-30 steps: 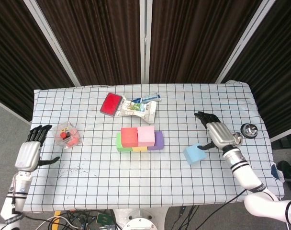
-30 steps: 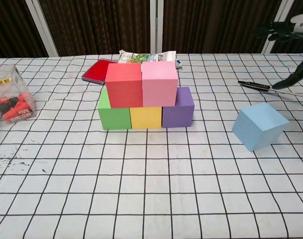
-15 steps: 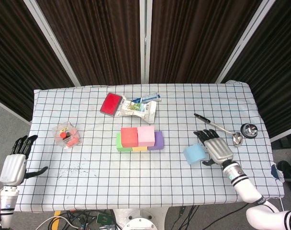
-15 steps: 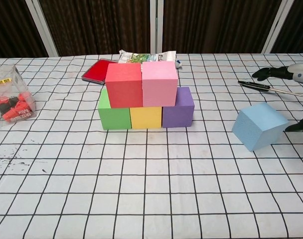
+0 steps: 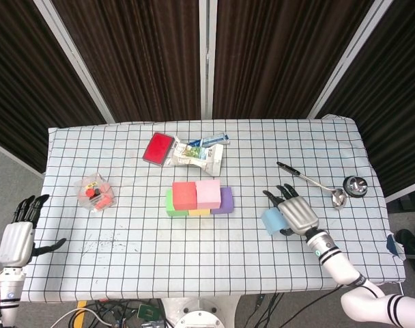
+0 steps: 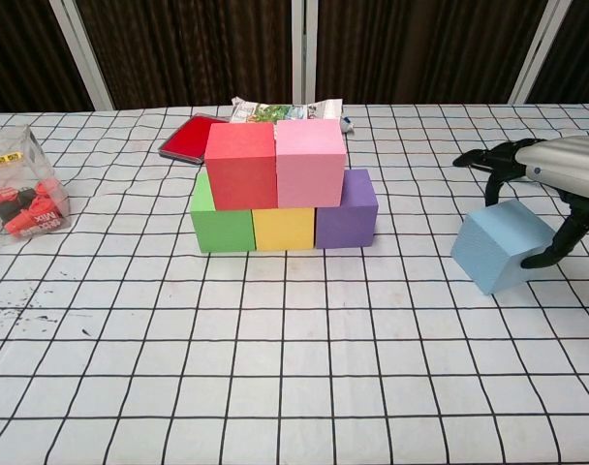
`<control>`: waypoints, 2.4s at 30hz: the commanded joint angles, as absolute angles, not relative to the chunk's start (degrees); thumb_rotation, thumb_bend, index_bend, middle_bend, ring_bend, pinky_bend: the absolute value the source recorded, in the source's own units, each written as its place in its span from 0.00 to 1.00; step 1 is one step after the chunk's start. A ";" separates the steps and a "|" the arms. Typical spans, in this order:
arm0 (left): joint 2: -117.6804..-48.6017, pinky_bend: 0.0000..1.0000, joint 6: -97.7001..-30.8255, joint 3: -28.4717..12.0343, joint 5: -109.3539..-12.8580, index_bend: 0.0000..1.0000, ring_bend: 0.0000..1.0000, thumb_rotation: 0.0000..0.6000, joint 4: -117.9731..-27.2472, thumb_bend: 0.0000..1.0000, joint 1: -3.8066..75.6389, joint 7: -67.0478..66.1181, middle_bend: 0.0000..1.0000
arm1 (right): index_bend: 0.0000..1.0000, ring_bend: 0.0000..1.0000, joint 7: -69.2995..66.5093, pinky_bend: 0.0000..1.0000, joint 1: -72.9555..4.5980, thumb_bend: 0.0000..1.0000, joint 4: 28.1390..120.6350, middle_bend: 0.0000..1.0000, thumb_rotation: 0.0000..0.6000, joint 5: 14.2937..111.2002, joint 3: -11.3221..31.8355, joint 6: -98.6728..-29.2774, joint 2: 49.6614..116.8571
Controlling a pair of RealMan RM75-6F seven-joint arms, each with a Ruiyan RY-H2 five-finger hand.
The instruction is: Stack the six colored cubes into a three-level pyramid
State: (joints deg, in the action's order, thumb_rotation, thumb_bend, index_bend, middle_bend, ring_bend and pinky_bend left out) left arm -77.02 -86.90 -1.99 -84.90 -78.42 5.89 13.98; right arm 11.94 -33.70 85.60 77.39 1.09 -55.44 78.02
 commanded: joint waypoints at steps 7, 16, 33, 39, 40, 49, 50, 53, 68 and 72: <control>-77.52 0.03 -87.59 -2.27 -85.04 0.07 0.00 1.00 -77.56 0.00 5.08 16.62 0.09 | 0.00 0.15 5.86 0.00 -32.28 0.12 94.45 0.63 1.00 79.63 4.24 -60.94 71.99; -78.76 0.03 -90.44 -2.32 -87.21 0.07 0.00 1.00 -75.50 0.00 4.34 16.29 0.10 | 0.00 0.17 12.51 0.00 -38.79 0.10 111.18 0.67 1.00 73.49 14.57 -58.79 62.06; -77.06 0.03 -90.90 -0.51 -90.92 0.07 0.00 1.00 -76.17 0.00 4.32 19.63 0.10 | 0.00 0.25 32.74 0.00 -67.62 0.10 107.50 0.73 1.00 24.25 23.08 -56.38 74.66; -77.10 0.03 -90.49 -0.34 -91.06 0.07 0.00 1.00 -75.91 0.00 4.44 20.52 0.10 | 0.00 0.25 41.22 0.00 -74.21 0.10 108.72 0.71 1.00 14.59 21.89 -60.69 75.79; -77.14 0.03 -90.36 -0.29 -91.08 0.07 0.00 1.00 -75.84 0.00 4.48 20.75 0.10 | 0.00 0.25 41.99 0.00 -74.81 0.10 109.01 0.71 1.00 13.76 21.79 -61.26 75.85; -77.86 0.03 -89.46 -0.02 -91.32 0.07 0.00 1.00 -75.21 0.00 4.89 22.03 0.10 | 0.00 0.25 48.81 0.00 -79.39 0.10 111.25 0.69 1.00 5.68 21.56 -71.06 78.04; -77.89 0.03 -89.32 0.03 -91.38 0.07 0.00 1.00 -75.18 0.00 4.97 22.06 0.10 | 0.00 0.25 49.27 0.00 -79.74 0.09 111.19 0.69 1.00 4.73 21.68 -71.98 78.55; -77.89 0.03 -88.91 0.14 -91.53 0.07 0.00 1.00 -75.25 0.00 5.22 22.15 0.10 | 0.00 0.25 50.69 0.00 -80.76 0.09 110.58 0.69 1.00 2.54 21.91 -74.21 80.31; -77.50 0.03 -88.20 0.16 -91.13 0.07 0.00 1.00 -75.86 0.00 5.46 22.82 0.10 | 0.00 0.25 51.97 0.00 -81.48 0.09 108.02 0.68 1.00 3.92 23.26 -76.81 85.33; -77.40 0.03 -88.05 0.19 -90.96 0.07 0.00 1.00 -75.69 0.00 5.44 23.37 0.10 | 0.00 0.25 52.56 0.00 -81.71 0.09 107.23 0.68 1.00 3.99 23.69 -77.29 86.59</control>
State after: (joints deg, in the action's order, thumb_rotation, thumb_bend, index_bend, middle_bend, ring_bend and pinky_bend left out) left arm -77.41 -88.07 0.18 -90.97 -75.71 5.44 23.36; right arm 52.42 -81.65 107.37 4.01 23.59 -77.18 86.42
